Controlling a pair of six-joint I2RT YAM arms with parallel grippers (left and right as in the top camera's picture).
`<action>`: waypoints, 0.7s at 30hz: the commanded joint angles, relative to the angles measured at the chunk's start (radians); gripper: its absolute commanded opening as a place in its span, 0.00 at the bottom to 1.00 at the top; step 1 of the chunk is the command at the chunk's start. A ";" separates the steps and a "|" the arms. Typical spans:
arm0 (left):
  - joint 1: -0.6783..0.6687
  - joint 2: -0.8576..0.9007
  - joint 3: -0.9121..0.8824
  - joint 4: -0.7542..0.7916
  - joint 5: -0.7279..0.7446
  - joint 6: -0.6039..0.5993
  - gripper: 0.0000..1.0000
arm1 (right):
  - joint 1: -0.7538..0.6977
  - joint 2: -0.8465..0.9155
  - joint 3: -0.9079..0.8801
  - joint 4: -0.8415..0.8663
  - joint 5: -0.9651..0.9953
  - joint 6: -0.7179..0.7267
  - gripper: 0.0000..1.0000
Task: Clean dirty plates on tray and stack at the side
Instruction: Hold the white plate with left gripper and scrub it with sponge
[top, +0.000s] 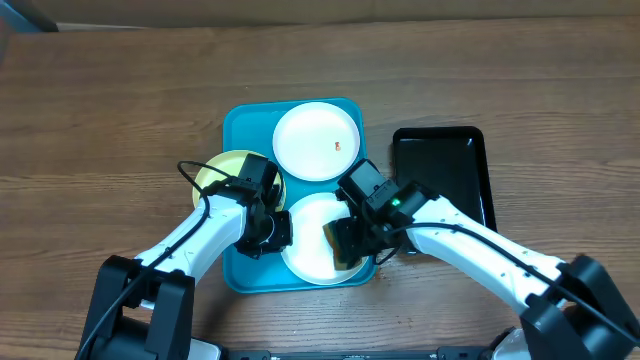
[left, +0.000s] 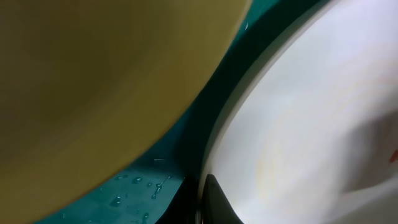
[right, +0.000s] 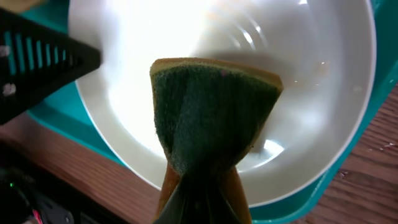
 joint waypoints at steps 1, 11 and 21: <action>-0.001 -0.002 -0.013 0.018 -0.007 -0.061 0.04 | 0.002 0.002 -0.002 0.034 -0.030 0.098 0.04; -0.001 -0.002 -0.013 0.022 -0.010 -0.126 0.04 | 0.002 0.024 -0.002 0.149 -0.002 0.129 0.04; -0.001 -0.002 -0.013 0.021 -0.029 -0.196 0.04 | 0.005 0.147 -0.002 0.200 0.015 0.130 0.04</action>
